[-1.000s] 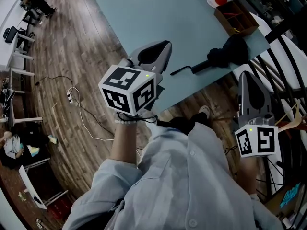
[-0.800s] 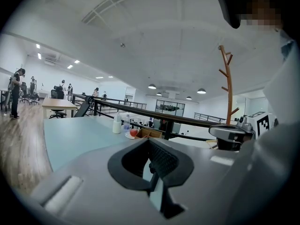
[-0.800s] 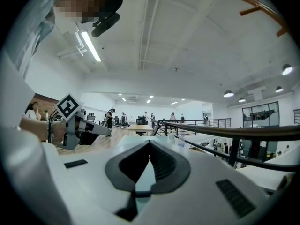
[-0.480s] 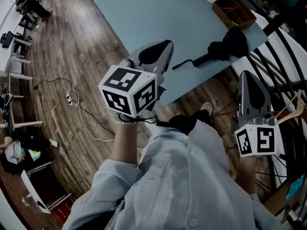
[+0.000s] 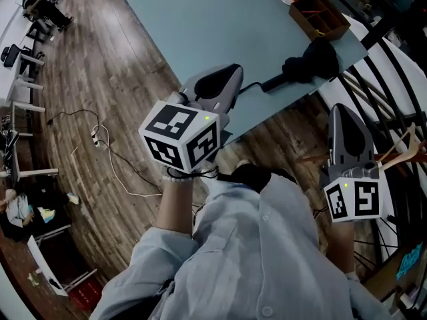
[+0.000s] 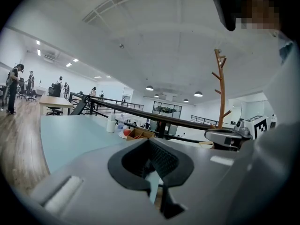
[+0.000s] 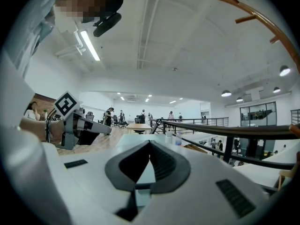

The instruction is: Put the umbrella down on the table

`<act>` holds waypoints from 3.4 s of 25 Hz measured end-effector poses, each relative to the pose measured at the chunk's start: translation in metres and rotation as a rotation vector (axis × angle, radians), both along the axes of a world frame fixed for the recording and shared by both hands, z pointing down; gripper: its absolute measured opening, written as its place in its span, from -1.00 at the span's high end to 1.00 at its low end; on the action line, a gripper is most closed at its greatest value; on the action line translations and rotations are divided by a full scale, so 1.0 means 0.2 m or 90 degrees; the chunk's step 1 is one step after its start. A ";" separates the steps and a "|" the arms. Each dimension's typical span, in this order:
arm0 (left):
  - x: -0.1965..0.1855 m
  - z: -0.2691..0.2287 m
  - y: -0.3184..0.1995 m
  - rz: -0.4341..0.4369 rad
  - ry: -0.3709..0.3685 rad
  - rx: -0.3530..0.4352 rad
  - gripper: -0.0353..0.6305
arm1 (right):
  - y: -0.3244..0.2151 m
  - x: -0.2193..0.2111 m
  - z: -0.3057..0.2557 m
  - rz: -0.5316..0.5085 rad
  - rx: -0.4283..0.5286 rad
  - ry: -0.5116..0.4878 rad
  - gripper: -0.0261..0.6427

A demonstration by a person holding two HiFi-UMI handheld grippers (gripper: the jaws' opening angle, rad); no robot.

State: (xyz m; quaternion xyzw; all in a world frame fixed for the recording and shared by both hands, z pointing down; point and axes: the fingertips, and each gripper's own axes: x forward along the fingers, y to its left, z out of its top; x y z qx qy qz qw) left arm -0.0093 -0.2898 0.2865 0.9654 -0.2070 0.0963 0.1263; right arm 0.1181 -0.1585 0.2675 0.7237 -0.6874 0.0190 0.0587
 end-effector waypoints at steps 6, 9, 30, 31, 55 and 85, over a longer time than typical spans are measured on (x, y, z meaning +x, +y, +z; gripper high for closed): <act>0.09 -0.04 0.09 -0.022 0.012 -0.001 0.88 | 0.03 0.08 -0.01 -0.041 0.002 0.003 0.92; 0.13 -0.06 0.15 -0.037 0.020 -0.001 0.88 | 0.07 0.13 -0.03 -0.059 0.002 0.004 0.92; 0.33 -0.13 0.50 -0.087 0.027 0.012 0.88 | 0.36 0.35 -0.05 -0.114 0.024 -0.005 0.92; 0.34 -0.13 0.51 -0.093 0.031 0.012 0.88 | 0.37 0.36 -0.05 -0.121 0.023 -0.003 0.92; 0.44 -0.19 0.59 -0.112 0.047 0.014 0.88 | 0.40 0.48 -0.07 -0.138 0.026 -0.013 0.92; 0.43 -0.16 0.40 -0.045 0.051 -0.002 0.88 | 0.25 0.43 -0.05 -0.079 0.009 -0.004 0.92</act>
